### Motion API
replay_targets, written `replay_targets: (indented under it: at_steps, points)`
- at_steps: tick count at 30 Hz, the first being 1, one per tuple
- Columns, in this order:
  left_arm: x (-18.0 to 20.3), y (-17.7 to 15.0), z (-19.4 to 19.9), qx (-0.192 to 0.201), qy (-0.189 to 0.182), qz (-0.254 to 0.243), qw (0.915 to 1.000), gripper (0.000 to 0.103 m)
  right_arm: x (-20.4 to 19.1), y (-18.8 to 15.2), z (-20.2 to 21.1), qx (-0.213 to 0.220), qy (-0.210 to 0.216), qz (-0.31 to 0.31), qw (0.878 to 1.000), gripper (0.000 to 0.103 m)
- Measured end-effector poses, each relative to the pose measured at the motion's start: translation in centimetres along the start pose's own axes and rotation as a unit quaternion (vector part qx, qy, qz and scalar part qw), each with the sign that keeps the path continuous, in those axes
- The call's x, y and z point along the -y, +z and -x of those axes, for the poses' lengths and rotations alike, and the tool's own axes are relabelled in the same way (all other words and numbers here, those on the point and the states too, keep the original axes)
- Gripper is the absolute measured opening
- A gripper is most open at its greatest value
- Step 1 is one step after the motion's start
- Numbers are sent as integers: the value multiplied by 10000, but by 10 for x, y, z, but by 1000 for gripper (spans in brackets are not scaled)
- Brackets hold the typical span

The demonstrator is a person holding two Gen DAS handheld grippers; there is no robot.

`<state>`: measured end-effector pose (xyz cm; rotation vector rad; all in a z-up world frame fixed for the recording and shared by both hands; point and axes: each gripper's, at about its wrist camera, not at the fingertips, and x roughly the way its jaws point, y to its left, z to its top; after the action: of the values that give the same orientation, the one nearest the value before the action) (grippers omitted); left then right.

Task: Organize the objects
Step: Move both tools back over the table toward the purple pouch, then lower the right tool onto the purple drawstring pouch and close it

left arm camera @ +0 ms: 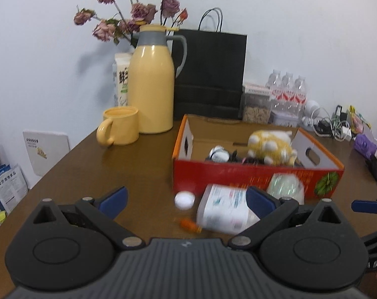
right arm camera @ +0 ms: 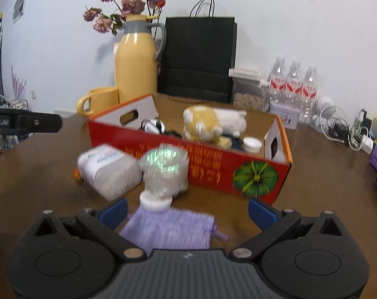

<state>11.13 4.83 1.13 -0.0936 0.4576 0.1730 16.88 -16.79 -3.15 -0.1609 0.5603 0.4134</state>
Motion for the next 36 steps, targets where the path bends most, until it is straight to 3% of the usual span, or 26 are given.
replay_targets:
  at_steps: [13,28,30,32,36]
  points:
    - [-29,-42,23,-416,86,203,9989,103,-7,-28,8,-325,251,-164,9990,103]
    - [-27,-51,20,-581,22,225,9981,103,-4,-37,-1,-463,577,-537,9958,103]
    - [-27,-52,20,-595,20,232,9980,103,-3,-37,-1,-433,581,-577,9957,100]
    - [-27,-53,20,-604,20,236,9979,103,-2,-37,0,-393,558,-613,9958,89]
    - [-27,-54,20,-623,29,250,9977,103,3,-36,1,-363,553,-666,9956,78]
